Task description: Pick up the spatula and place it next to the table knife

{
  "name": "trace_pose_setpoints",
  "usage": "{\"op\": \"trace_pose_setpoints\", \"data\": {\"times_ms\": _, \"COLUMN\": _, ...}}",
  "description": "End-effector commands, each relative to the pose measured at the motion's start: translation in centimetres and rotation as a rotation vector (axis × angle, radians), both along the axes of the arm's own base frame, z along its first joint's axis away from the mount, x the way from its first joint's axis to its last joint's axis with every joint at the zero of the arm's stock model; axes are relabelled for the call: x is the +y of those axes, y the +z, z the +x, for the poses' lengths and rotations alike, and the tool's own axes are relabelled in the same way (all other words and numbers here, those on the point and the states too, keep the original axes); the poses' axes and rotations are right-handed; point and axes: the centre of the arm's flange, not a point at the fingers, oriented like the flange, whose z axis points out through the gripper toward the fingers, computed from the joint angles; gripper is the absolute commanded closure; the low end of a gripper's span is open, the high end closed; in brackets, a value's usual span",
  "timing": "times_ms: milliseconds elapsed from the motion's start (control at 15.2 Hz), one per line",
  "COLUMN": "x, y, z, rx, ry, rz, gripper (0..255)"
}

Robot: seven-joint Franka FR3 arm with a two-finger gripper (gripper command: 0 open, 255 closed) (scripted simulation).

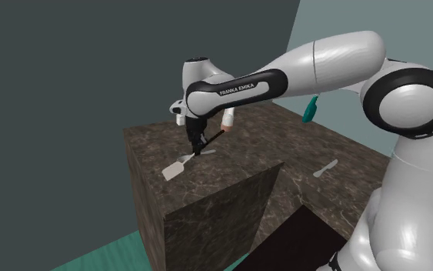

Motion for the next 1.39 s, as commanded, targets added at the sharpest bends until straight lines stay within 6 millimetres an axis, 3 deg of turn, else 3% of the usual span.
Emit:
{"op": "trace_pose_setpoints", "data": {"times_ms": 0, "x": -2.4, "y": 0.0, "z": -0.7, "rx": 0.0, "ry": 0.0, "rz": 0.0, "gripper": 255}}
{"op": "trace_pose_setpoints", "data": {"times_ms": 1320, "x": -27.6, "y": 0.1, "z": -8.7, "rx": 0.0, "ry": 0.0, "rz": 0.0, "gripper": 255}}
